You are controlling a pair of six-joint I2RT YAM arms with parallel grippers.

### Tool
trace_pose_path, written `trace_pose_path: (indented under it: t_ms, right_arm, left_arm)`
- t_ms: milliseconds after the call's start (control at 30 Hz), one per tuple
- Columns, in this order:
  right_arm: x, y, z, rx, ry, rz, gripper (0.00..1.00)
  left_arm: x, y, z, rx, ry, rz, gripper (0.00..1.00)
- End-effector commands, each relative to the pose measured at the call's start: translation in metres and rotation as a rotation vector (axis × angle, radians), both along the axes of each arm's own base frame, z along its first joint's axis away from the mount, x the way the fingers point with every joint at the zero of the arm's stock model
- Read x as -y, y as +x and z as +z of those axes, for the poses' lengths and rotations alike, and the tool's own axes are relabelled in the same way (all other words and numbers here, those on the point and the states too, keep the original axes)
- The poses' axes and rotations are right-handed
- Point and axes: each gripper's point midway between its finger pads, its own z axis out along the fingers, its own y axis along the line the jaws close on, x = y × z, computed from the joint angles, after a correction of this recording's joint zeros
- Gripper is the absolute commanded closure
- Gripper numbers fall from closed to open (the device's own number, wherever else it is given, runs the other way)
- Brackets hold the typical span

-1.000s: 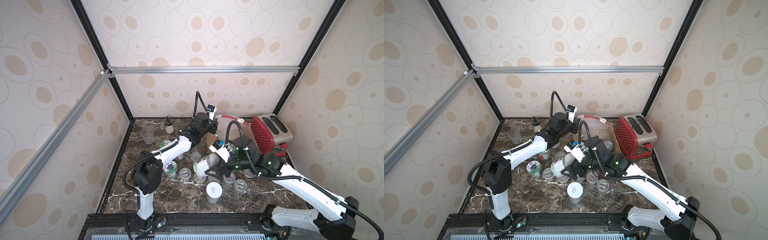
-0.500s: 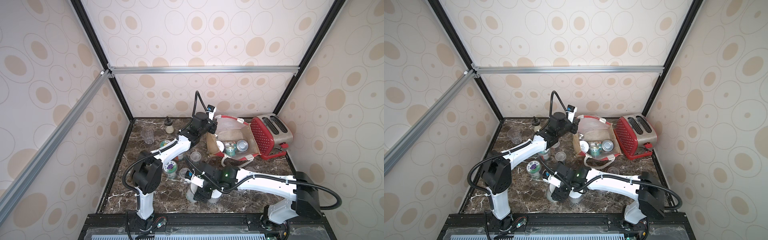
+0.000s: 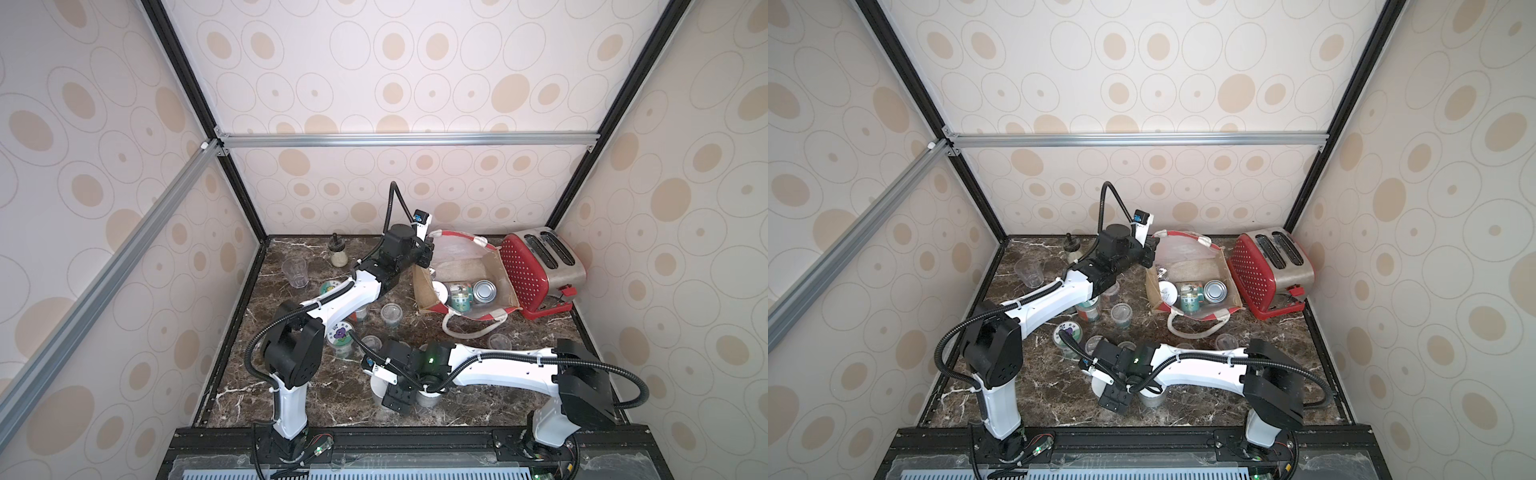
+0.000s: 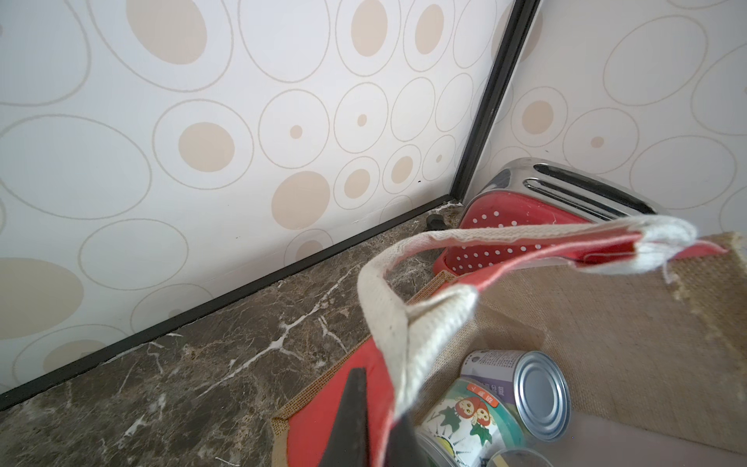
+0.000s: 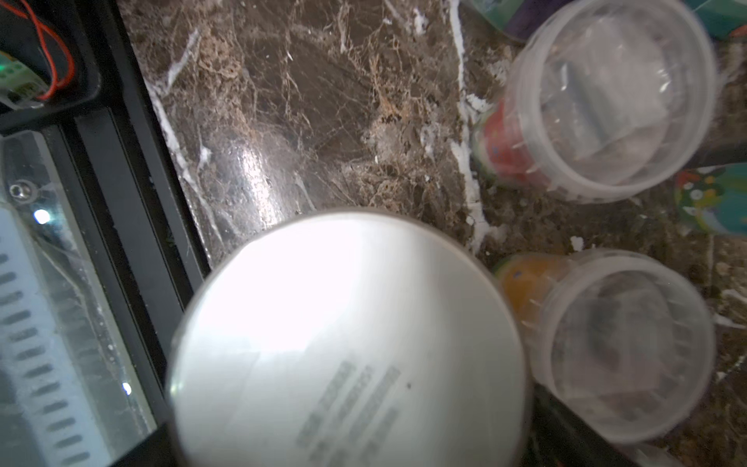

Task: Take out the seed jars from the canvas bag
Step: Place the seed jar at the center of the board.

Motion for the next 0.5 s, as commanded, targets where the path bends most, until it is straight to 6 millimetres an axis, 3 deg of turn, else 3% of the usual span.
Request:
trace_pose_path:
  t_ms: [0, 167, 267, 367, 467]
  right_arm:
    - [0.002, 0.005, 0.060, 0.077, 0.150, -0.039, 0.00]
    - [0.033, 0.033, 0.135, 0.217, 0.339, -0.210, 0.00]
    - [0.072, 0.065, 0.169, 0.265, 0.436, -0.414, 0.00]
    - [0.115, 0.097, 0.183, 0.285, 0.503, -0.639, 0.00]
    - [0.152, 0.126, 0.176, 0.272, 0.491, -0.841, 0.00]
  left_arm:
    - [-0.014, -0.003, 0.060, 0.139, -0.058, 0.008, 1.00]
    - [-0.015, -0.010, 0.068, 0.166, -0.059, -0.012, 1.00]
    - [-0.016, -0.018, 0.077, 0.215, -0.074, -0.032, 1.00]
    - [-0.018, -0.022, 0.084, 0.254, -0.064, -0.036, 1.00]
    - [-0.014, -0.023, 0.088, 0.285, -0.044, -0.047, 1.00]
